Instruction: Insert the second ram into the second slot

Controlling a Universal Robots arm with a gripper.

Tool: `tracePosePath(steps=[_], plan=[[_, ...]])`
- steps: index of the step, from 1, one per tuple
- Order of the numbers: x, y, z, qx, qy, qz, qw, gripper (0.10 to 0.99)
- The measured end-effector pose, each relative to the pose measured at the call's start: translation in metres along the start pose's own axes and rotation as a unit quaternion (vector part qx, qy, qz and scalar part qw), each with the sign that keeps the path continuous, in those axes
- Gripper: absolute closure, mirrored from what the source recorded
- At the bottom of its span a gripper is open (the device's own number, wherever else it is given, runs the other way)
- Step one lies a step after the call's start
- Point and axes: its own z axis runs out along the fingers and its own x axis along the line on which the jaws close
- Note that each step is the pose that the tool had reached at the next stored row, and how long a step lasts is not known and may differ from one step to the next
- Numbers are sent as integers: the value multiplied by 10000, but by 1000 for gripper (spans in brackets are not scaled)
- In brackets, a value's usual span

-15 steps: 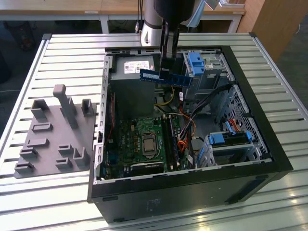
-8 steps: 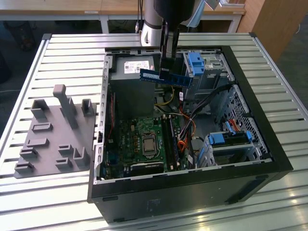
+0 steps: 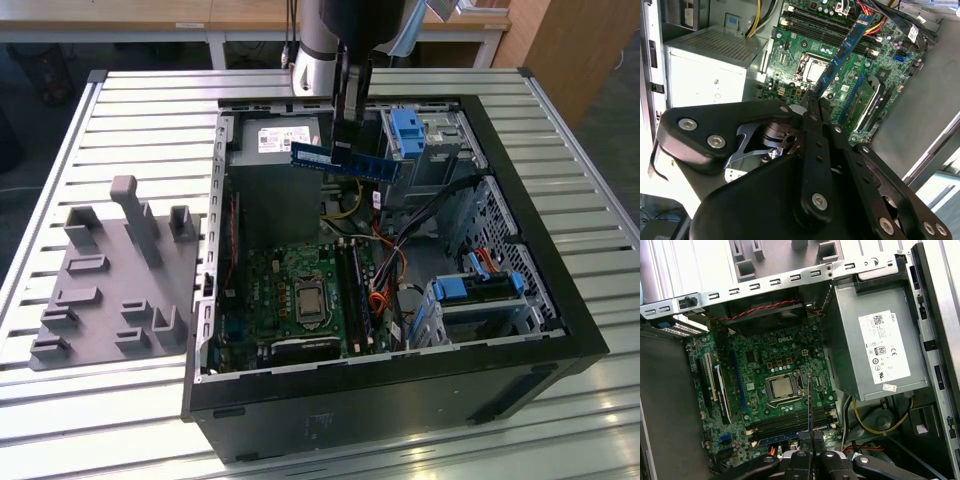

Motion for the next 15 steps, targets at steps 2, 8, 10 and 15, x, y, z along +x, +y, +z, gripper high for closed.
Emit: tracePosePath(steps=[2, 8, 10, 15], plan=[[0, 0, 0, 0, -1, 31, 10000, 957], [0, 0, 0, 2, -5, 128, 9999, 957], [0, 0, 0, 2, -6, 166, 9999, 957], [0, 0, 0, 3, -10, 262, 9997, 957]])
